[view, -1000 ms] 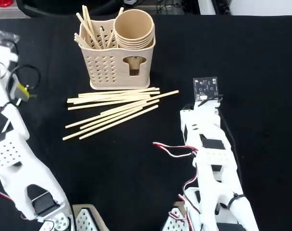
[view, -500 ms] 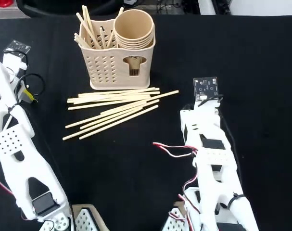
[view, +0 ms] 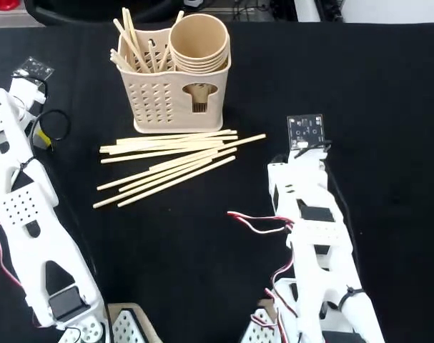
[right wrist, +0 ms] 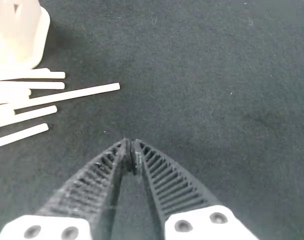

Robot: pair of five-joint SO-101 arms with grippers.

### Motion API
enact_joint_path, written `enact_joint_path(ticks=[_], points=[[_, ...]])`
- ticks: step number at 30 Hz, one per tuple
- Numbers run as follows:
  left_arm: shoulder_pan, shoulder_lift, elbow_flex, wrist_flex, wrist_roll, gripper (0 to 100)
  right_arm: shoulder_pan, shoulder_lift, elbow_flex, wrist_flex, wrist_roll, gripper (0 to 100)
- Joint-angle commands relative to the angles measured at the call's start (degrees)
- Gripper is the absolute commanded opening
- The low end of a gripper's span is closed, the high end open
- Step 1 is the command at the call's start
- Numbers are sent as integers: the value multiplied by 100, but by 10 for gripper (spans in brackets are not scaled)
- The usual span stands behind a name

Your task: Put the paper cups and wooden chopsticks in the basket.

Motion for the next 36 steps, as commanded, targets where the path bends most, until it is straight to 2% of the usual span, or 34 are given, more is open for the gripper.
enact_joint_path(ticks=[1, 4, 8, 10, 17, 20, 22, 24, 36], points=[[110, 255, -48, 149, 149, 266, 18, -110, -22, -105, -18, 13], [66, 484, -75, 387, 229, 244, 18, -110, -22, -105, -18, 13], [75, 721, -48, 659, 211, 120, 18, -110, -22, -105, -18, 13], [75, 844, -48, 738, 229, 95, 18, -110, -22, -97, -18, 13], [-22, 1169, -66, 791, 246, 91, 18, -110, -22, -97, -18, 13], [-22, 1160, -110, 1204, 246, 84, 18, -110, -22, -97, -18, 13], [13, 1125, -347, 1582, 246, 30, 18, -110, -22, -105, -18, 13], [22, 1116, -629, 1820, 264, 36, 18, -110, -22, -105, -18, 13], [-4, 448, -1156, 1811, 1433, 29, 18, -110, -31, -105, -18, 13]])
